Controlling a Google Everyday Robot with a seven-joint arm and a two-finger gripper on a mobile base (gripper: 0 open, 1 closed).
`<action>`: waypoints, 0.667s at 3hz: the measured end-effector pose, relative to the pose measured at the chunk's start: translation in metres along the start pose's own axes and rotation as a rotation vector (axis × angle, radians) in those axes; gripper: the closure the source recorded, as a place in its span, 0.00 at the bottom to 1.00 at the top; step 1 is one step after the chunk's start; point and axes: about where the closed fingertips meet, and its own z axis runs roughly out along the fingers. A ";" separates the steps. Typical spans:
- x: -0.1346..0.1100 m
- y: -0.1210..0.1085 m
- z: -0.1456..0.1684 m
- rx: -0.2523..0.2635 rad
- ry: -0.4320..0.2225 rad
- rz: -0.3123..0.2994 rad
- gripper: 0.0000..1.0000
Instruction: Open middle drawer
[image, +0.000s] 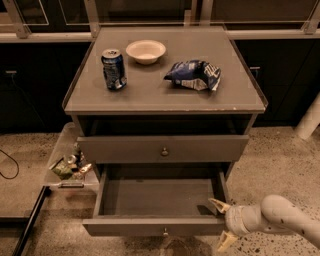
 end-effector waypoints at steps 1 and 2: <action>-0.028 0.001 -0.020 0.012 -0.006 -0.068 0.00; -0.060 -0.003 -0.051 0.046 0.008 -0.148 0.00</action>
Offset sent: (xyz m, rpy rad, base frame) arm -0.0190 0.0165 0.1435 -0.0836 -0.2392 0.1190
